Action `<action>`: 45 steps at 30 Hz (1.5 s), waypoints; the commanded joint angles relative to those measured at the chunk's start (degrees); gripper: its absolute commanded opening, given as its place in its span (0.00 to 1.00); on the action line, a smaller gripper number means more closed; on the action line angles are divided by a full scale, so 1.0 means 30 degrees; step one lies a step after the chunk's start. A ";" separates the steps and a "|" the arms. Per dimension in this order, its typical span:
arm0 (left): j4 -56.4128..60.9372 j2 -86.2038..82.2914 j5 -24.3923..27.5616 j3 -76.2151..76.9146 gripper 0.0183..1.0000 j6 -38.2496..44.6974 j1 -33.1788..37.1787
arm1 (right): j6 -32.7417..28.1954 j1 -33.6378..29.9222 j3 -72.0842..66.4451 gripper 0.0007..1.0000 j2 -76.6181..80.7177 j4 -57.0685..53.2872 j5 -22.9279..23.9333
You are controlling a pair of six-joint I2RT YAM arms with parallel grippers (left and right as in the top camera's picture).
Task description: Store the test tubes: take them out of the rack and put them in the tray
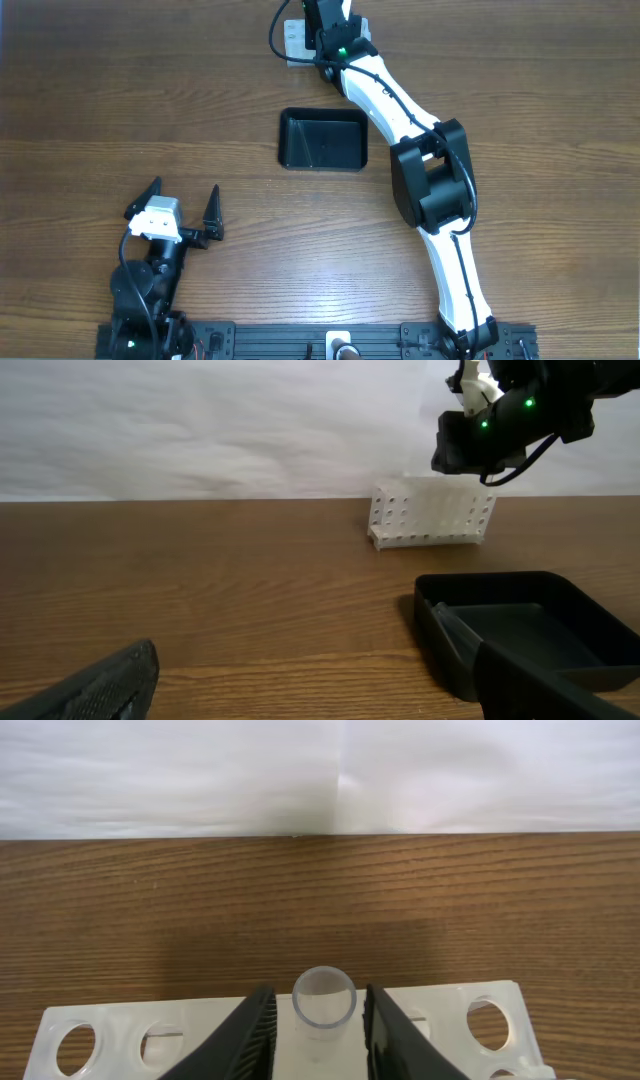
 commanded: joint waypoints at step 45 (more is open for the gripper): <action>-0.0044 -0.0131 0.0197 -0.0102 1.00 0.0277 0.0102 | -0.1523 0.0561 0.0721 0.11 -0.5690 0.0117 0.1049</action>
